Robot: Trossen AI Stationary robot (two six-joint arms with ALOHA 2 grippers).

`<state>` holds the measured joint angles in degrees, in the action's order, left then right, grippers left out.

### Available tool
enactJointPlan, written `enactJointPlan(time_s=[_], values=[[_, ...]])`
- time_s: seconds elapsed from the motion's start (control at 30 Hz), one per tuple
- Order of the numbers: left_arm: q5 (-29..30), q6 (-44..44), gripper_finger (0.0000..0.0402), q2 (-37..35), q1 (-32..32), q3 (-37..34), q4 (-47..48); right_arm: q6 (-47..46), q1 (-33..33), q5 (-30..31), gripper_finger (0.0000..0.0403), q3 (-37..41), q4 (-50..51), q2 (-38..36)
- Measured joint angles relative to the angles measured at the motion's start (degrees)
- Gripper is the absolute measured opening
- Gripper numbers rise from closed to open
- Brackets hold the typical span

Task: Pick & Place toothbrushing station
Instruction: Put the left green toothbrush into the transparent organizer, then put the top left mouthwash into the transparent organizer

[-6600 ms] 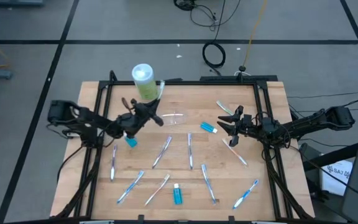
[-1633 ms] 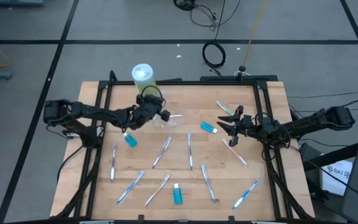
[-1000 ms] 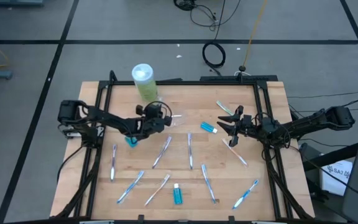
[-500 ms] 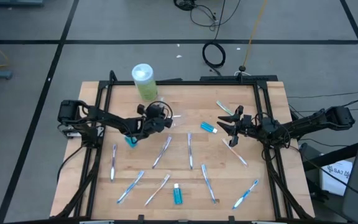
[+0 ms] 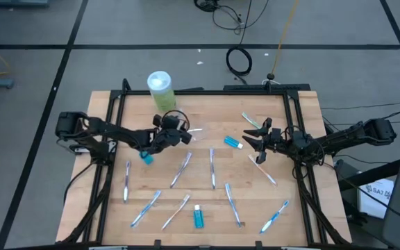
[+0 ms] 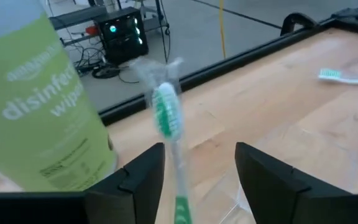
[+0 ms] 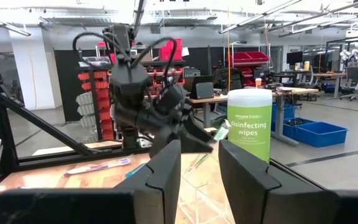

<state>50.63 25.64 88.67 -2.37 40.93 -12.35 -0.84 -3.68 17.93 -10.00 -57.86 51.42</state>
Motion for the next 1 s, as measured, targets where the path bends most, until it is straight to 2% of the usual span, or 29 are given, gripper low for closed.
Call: enactJointPlan(time_s=[0.13, 0.33, 0.47, 0.6, 0.77, 1.0], values=[[-6.39, 2.97, 0.0204, -4.96, 0.0, 0.01, 6.27, 0.0, 0.0, -0.02, 0.01, 0.0, 0.06, 0.0], [-22.5, 9.35, 0.0205, -11.29, 0.08, 0.0, 17.59, 0.0, 0.0, -0.02, 0.01, 0.0, -0.02, 0.02], [-31.1, 13.07, 0.0205, -13.6, 0.8, -0.01, 26.91, 0.0, 0.0, -0.01, 0.01, 0.02, 0.3, 0.02], [-36.01, 20.25, 0.0205, -15.52, 1.7, 0.0, 36.23, 0.0, 0.0, -0.02, 0.01, 0.01, 0.61, 0.01], [-44.42, 23.34, 0.0205, -16.92, 2.46, -0.02, 44.56, 0.2, 0.0, -0.02, 0.01, 0.02, 0.76, 0.0], [-50.42, 32.54, 0.0205, -17.91, 4.45, -0.02, 56.25, 0.22, 0.0, -0.02, 0.01, 0.01, 1.16, 0.01]])
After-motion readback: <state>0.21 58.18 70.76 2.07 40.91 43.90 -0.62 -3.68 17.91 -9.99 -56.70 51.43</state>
